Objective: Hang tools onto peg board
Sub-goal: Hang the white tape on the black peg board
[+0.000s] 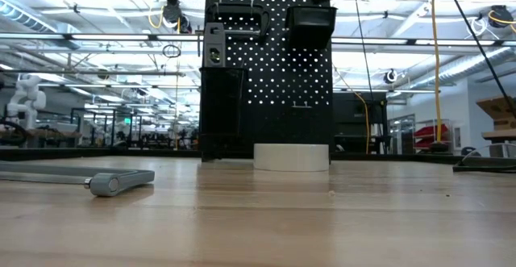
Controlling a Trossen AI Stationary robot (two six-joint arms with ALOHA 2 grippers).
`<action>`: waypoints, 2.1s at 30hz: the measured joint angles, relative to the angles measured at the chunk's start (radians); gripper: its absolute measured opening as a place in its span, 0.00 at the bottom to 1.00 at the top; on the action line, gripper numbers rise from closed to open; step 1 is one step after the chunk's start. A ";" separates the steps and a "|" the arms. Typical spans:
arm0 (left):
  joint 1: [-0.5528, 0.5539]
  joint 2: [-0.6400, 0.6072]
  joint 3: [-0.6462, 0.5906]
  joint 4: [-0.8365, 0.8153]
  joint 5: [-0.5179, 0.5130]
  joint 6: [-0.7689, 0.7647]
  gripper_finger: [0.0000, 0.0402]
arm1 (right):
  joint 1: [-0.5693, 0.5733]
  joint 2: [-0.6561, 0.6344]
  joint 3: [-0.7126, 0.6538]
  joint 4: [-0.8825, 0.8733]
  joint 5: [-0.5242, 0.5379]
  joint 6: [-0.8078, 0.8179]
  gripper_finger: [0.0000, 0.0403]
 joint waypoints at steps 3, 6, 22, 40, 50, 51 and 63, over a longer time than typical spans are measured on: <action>-0.068 -0.001 0.000 -0.032 0.000 -0.024 0.28 | 0.000 0.000 0.000 0.000 0.000 -0.016 0.49; -0.147 -0.001 0.000 -0.049 0.001 -0.053 0.28 | 0.000 0.000 0.000 0.000 0.000 -0.027 0.49; -0.484 0.012 -0.390 0.348 -0.109 -0.231 0.28 | -0.001 0.000 0.000 -0.033 -0.070 -0.017 0.49; -0.512 0.012 -0.586 0.604 -0.198 -0.077 0.28 | -0.131 -0.002 0.000 -0.316 -0.361 0.317 0.49; -0.506 0.012 -0.608 0.669 -0.215 -0.018 0.28 | -0.257 -0.003 0.000 -0.419 -0.420 0.444 0.49; -0.503 0.012 -0.608 0.684 -0.216 0.001 0.28 | -0.263 -0.003 0.000 -0.421 -0.422 0.425 0.49; -0.440 0.011 -0.608 0.623 -0.188 0.041 0.28 | -0.325 -0.003 0.000 -0.526 -0.692 0.357 0.49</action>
